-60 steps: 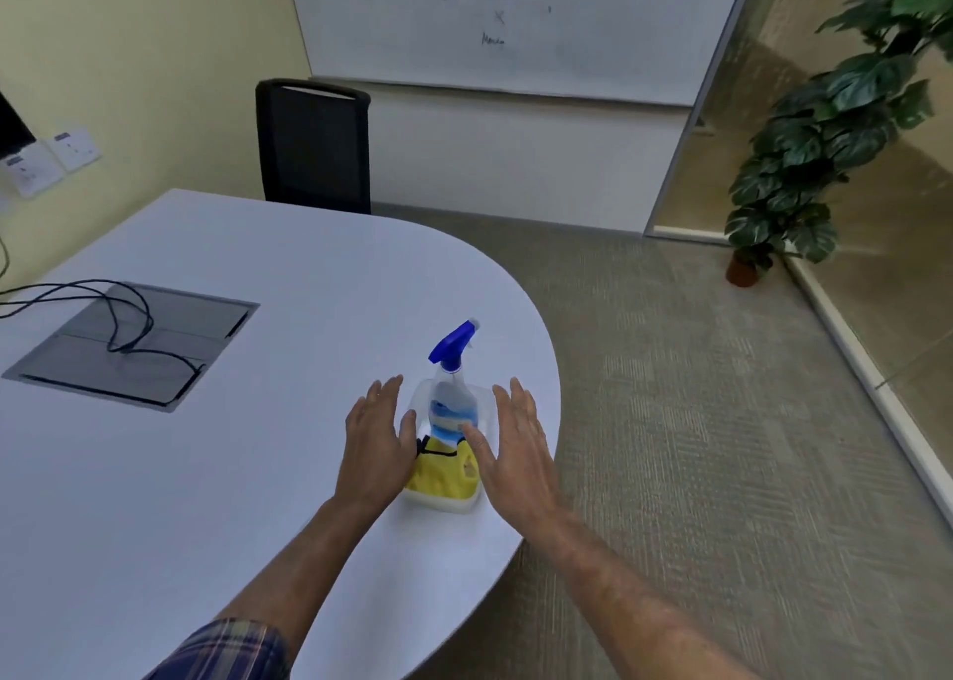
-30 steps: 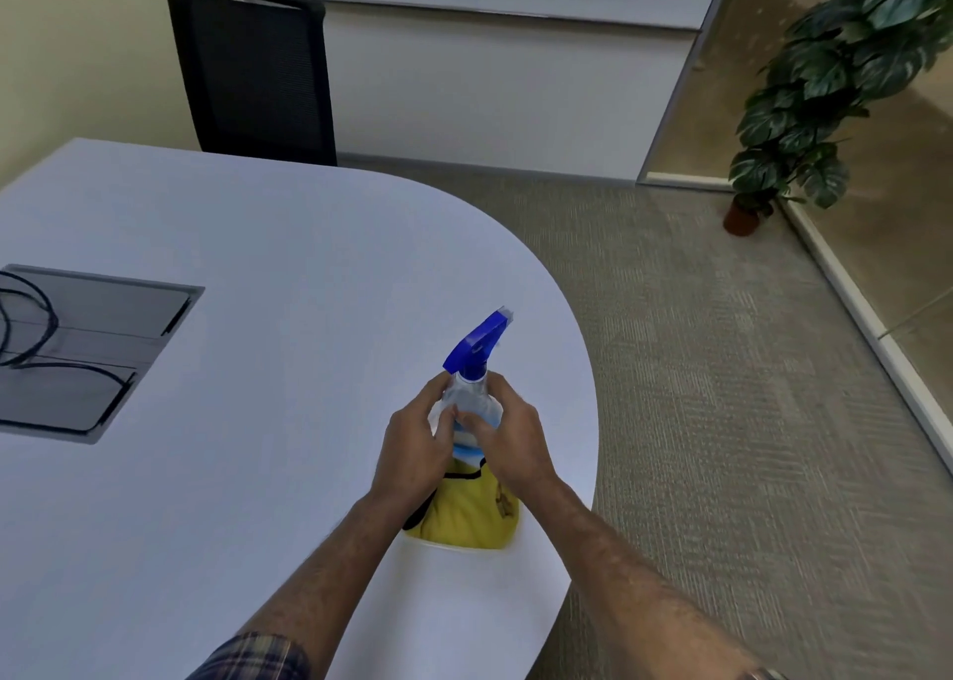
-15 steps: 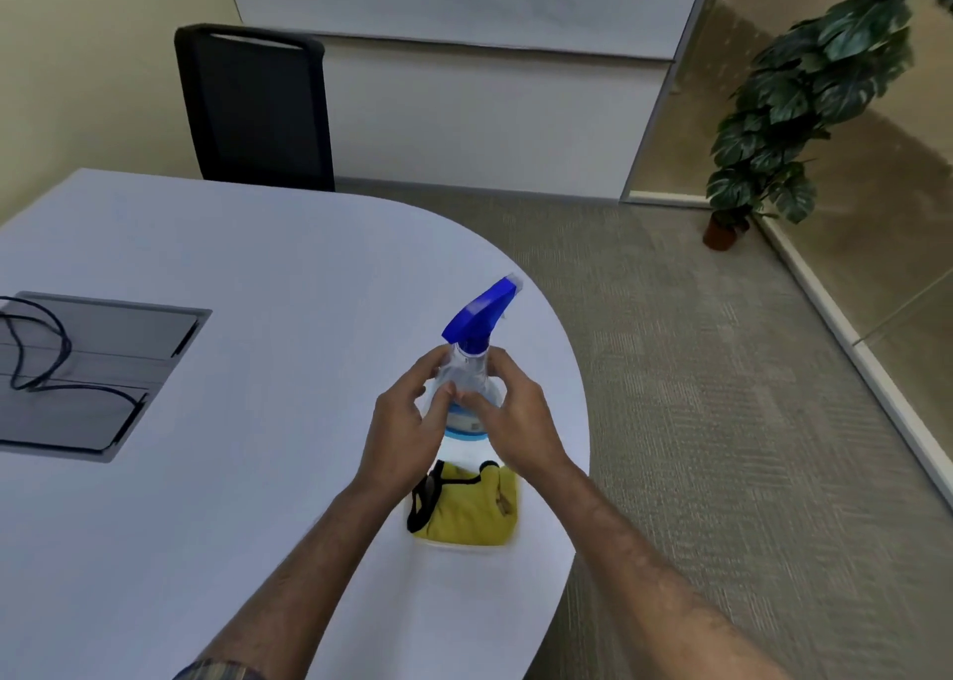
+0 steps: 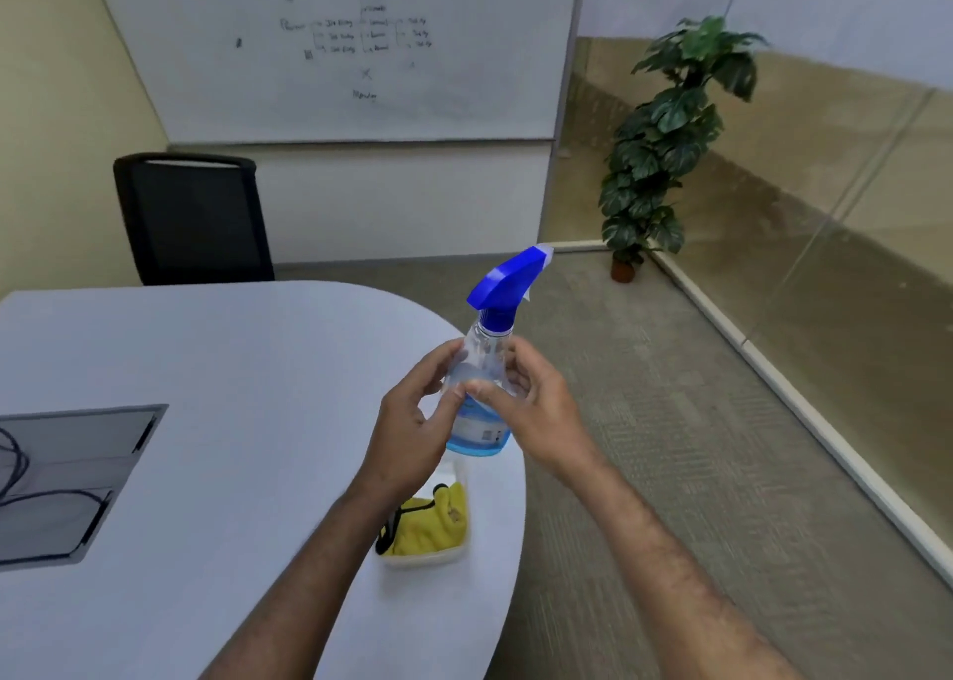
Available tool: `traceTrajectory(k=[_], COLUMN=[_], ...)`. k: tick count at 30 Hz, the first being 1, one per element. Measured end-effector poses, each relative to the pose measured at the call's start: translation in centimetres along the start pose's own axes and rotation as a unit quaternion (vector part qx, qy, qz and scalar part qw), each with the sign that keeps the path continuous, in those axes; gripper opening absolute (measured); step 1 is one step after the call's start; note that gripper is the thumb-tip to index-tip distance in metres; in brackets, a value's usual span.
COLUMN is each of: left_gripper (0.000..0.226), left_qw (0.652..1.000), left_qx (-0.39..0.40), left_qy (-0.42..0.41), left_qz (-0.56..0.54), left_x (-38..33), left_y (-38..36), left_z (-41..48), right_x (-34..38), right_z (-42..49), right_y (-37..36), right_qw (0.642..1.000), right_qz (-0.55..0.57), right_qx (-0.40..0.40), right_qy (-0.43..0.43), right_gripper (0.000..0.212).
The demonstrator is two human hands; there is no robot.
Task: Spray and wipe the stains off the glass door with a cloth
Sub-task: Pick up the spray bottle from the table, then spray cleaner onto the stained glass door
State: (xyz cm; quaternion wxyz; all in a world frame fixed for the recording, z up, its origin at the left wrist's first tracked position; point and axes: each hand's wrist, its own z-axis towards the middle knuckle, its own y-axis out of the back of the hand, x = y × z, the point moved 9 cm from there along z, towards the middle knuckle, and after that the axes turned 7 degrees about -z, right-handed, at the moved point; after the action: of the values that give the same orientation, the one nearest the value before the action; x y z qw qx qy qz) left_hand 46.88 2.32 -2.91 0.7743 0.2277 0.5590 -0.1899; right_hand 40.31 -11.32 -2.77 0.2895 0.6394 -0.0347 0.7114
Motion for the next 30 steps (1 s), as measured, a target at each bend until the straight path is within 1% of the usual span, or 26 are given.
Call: traceTrajectory(k=[4, 9, 12, 16, 18, 22, 27, 30], left_gripper=[0.047, 0.045, 0.042, 0.037, 0.034, 0.03, 0.027, 0.028], left_qw=[0.998, 0.99, 0.985, 0.976, 0.968, 0.945, 0.894, 0.862], left_qx=[0.054, 0.12, 0.148, 0.188, 0.213, 0.274, 0.371, 0.423], left_qy=[-0.014, -0.034, -0.044, -0.062, -0.073, -0.072, -0.044, -0.036], left_qz=[-0.024, -0.059, -0.081, -0.094, -0.111, -0.166, -0.247, -0.278], left_x=[-3.7, -8.5, -11.3, -14.9, -16.9, -20.8, -25.3, -27.8], left_y=[-4.2, -12.1, -17.9, -27.1, -32.1, -42.9, -57.0, -64.9], left_z=[-0.7, -2.4, -4.1, -7.5, -9.6, -13.7, -18.9, -21.6], right_x=[2.3, 3.7, 3.8, 3.2, 2.8, 2.2, 1.8, 1.3], right_z=[-2.9, -8.1, -12.2, -18.8, -22.5, -30.2, -39.6, -44.8], right_y=[5.7, 14.1, 19.9, 28.1, 32.5, 41.7, 53.3, 59.7], right_qw=[0.999, 0.996, 0.991, 0.983, 0.977, 0.962, 0.933, 0.91], right_qz=[-0.01, -0.021, -0.016, -0.013, -0.006, -0.014, -0.036, -0.048], right_qx=[-0.033, -0.088, -0.131, -0.182, -0.211, -0.271, -0.356, -0.41], right_qy=[0.006, 0.008, 0.005, -0.016, -0.027, -0.038, -0.045, -0.049], right_gripper=[0.036, 0.036, 0.037, 0.051, 0.051, 0.045, 0.039, 0.041])
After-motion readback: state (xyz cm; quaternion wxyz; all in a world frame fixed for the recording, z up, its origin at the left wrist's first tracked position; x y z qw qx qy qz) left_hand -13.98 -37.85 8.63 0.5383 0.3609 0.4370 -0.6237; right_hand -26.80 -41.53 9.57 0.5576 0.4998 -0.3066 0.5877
